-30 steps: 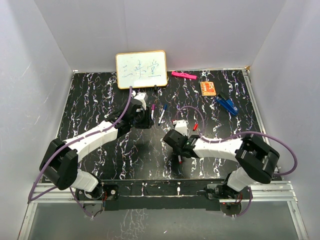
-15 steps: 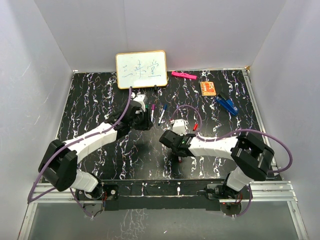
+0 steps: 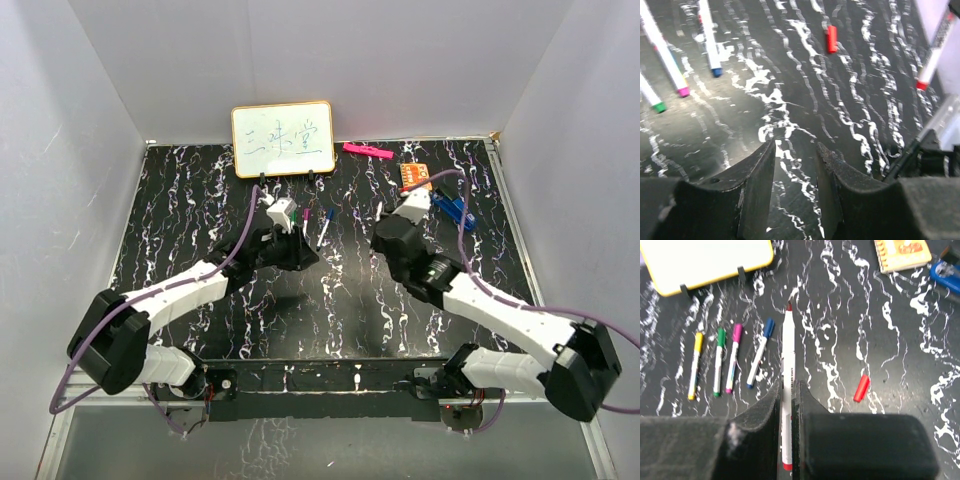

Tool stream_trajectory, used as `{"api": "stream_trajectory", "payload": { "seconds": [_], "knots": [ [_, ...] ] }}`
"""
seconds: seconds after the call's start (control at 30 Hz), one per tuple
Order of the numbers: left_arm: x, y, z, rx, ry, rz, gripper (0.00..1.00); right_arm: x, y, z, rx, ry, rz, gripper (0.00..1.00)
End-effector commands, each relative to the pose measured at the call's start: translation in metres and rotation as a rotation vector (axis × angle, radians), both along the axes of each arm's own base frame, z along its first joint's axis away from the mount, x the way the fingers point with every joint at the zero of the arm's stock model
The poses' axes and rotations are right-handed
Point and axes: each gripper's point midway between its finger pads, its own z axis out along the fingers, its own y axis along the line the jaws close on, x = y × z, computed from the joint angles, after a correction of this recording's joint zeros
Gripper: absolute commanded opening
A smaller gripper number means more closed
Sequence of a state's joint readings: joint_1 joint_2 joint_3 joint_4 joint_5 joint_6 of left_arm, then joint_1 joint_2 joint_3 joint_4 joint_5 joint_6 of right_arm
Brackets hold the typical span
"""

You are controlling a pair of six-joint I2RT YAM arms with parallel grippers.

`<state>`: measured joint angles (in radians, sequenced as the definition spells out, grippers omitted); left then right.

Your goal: Insert the pens into the pen caps

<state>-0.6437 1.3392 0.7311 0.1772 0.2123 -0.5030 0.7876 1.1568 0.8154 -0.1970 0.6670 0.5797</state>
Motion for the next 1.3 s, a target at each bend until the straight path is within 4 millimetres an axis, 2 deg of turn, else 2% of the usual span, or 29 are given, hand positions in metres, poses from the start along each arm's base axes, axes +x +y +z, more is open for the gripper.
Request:
{"api": "stream_trajectory", "payload": {
  "seconds": [0.0,0.1,0.47,0.83,1.27],
  "knots": [
    [-0.013,-0.040,0.049,-0.243,-0.096,-0.192,0.37,0.010,-0.001,0.042,0.126,-0.173,0.047,0.00],
    [-0.022,-0.053,0.067,-0.353,-0.126,-0.280,0.41,0.007,0.005,0.048,0.163,-0.201,0.092,0.00],
    [-0.025,-0.075,0.064,-0.430,-0.089,-0.353,0.46,0.002,0.039,0.045,0.263,-0.198,0.245,0.00],
    [-0.022,-0.086,0.072,-0.456,-0.111,-0.370,0.48,-0.004,0.055,0.042,0.316,-0.180,0.320,0.00],
    [-0.014,-0.093,0.074,-0.482,-0.115,-0.353,0.49,-0.016,0.062,0.044,0.406,-0.193,0.372,0.00]
  ]
}}
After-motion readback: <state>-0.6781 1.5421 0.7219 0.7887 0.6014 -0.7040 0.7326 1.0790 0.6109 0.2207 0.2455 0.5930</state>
